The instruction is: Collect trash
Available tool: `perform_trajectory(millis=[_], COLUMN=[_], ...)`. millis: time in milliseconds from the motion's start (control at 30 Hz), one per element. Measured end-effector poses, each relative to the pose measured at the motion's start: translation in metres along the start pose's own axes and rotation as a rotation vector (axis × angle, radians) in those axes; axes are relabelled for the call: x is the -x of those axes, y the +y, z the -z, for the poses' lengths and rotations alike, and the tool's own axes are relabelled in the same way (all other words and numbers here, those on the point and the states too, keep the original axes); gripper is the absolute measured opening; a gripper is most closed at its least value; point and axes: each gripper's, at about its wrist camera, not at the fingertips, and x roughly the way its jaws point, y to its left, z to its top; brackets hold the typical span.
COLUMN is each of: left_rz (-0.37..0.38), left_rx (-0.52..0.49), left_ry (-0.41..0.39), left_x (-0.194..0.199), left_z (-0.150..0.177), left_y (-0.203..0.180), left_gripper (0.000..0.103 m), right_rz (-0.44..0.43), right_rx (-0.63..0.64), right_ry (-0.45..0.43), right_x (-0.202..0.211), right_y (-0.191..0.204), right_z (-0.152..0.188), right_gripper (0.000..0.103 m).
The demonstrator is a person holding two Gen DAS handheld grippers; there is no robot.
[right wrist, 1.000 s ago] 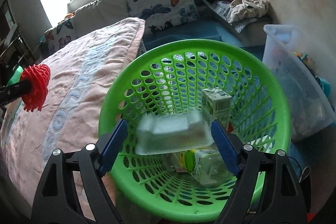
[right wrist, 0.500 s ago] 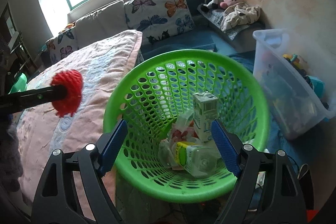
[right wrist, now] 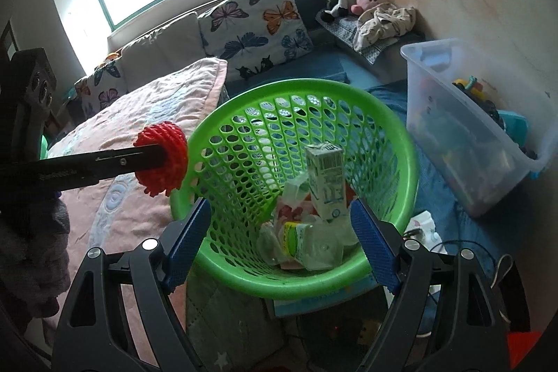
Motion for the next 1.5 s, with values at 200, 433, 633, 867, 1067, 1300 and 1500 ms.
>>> perform_trajectory(millis=[200,433,633,867,1067,1300,1500], left_rz=[0.004,-0.024,-0.061,-0.113,-0.15,-0.225,-0.254], left_rx=[-0.003,-0.013,-0.018,-0.007,0.026,0.04,0.073], left_ry=[0.005,-0.019,-0.07,-0.13,-0.162,-0.213,-0.258], left_x=[-0.003,0.012,0.039,0.073,0.099,0.133,0.158], left_z=[0.002,0.01,0.022,0.039,0.058,0.081,0.099], left_y=[-0.002,0.003,0.013,0.031,0.049,0.061,0.072], left_gripper=[0.059,0.066,0.078,0.084,0.089,0.093,0.095], right_rz=[-0.007,-0.008,0.002,0.014,-0.014,-0.02,-0.032], right_rx=[-0.01,-0.018,-0.005,0.024,0.045,0.086,0.094], right_ry=[-0.001,-0.004,-0.013,-0.017,-0.019,-0.008,-0.006], right_x=[0.003,0.008,0.017,0.026,0.036,0.04,0.045], right_y=[-0.001,0.003,0.014,0.037,0.06,0.085,0.101], right_z=[0.006,0.016,0.022,0.03,0.035,0.045,0.055], right_gripper=[0.082,0.082,0.082,0.087,0.093,0.095,0.096])
